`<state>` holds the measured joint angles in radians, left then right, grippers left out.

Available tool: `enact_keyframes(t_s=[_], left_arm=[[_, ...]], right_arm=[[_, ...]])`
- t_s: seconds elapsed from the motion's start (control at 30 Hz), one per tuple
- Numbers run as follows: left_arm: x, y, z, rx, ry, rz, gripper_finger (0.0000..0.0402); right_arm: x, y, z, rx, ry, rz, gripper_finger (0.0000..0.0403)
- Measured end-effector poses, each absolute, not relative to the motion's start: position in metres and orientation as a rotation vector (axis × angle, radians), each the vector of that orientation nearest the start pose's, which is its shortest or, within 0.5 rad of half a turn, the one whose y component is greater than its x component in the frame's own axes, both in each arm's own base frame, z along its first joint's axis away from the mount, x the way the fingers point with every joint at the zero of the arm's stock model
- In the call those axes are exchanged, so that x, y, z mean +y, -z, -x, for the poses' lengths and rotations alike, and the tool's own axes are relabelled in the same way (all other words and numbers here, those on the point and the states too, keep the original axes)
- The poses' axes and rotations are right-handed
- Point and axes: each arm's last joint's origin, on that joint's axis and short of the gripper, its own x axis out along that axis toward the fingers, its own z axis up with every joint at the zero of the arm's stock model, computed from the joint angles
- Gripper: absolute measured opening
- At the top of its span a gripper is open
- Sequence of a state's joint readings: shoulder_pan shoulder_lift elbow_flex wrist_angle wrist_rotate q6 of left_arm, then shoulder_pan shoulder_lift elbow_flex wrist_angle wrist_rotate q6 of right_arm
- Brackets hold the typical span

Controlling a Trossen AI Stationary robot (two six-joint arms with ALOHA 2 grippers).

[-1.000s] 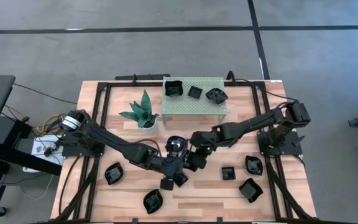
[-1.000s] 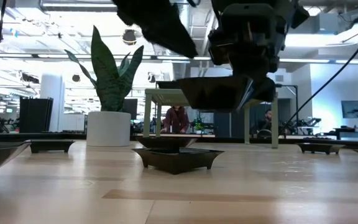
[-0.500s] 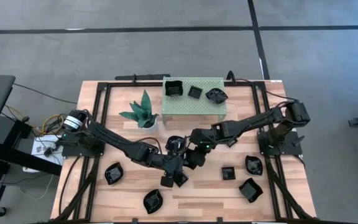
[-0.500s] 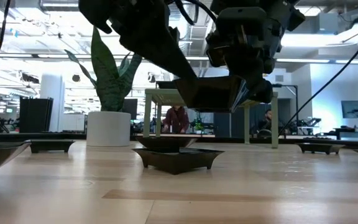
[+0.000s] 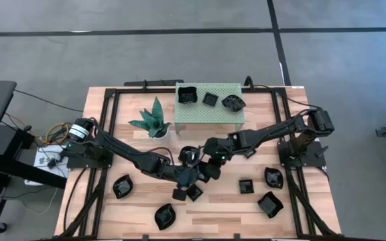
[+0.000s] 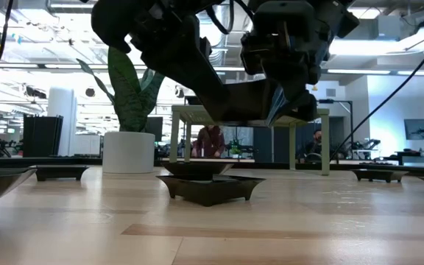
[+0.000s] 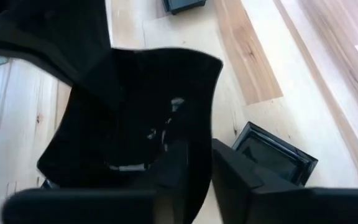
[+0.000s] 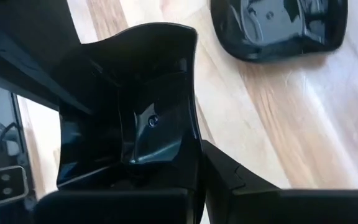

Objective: Pick & Place Mini shaped plates
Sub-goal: Stack the distorted square plate on top of the other distorted square plate on the shelf

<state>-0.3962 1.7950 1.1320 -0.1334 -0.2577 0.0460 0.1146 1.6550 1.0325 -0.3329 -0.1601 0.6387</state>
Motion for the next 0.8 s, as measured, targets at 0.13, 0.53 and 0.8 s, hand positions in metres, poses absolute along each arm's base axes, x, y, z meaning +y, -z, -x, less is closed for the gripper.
enact_keyframes(t_s=[0.13,0.53,0.8], left_arm=[[-0.139,-0.189,-0.350,0.747,0.148,-0.302,0.0012],[-0.141,-0.192,-0.352,0.717,0.207,-0.266,0.0008],[-0.143,-0.195,-0.354,0.675,0.223,-0.239,0.0008]], right_arm=[[0.042,-0.195,-0.331,0.978,0.023,-0.544,0.0006],[0.034,-0.202,-0.336,0.956,-0.029,-0.544,0.0025],[0.035,-0.223,-0.345,0.921,-0.073,-0.489,0.0075]])
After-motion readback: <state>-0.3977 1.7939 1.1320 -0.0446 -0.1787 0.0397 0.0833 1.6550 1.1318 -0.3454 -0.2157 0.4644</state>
